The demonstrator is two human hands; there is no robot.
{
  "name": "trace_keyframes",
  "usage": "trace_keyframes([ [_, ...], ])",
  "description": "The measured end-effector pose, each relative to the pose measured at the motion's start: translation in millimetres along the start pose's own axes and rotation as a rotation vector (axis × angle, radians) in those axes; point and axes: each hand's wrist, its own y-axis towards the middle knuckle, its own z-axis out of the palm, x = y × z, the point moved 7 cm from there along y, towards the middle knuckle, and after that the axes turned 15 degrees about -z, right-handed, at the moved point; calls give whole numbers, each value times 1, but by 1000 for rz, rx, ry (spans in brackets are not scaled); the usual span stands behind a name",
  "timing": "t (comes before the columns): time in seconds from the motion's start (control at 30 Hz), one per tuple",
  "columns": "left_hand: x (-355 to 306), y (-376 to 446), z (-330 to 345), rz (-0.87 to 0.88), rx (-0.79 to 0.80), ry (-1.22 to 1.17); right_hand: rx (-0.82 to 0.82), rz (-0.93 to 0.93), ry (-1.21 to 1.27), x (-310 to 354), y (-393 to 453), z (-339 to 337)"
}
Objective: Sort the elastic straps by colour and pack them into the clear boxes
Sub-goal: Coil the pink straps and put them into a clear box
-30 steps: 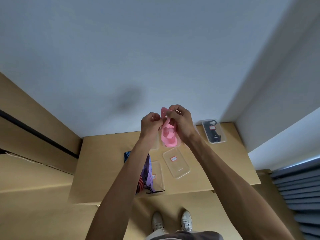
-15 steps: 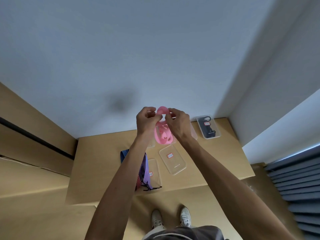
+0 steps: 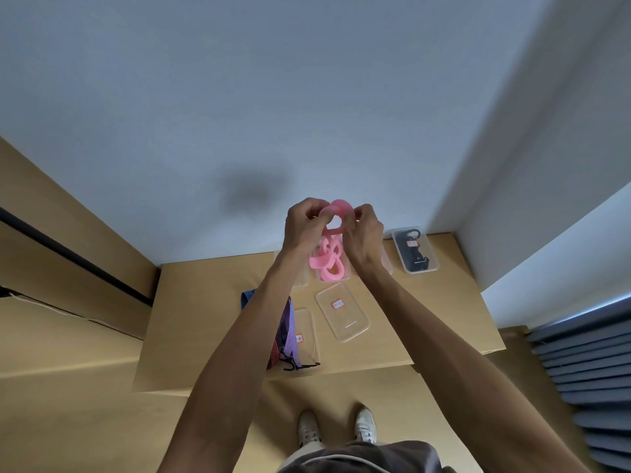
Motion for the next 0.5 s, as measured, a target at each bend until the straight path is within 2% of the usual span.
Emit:
trace_keyframes([
  [0.2,15,13,-21,-203,-53,-326,44,176,54,-31,3,-4],
  [0.4,38,17,-48,-290,-130,-595,3,434,396,-62,-4,-6],
  [0.5,50,18,-58,-308,-201,-596,7,414,355,-65,-4,-9],
])
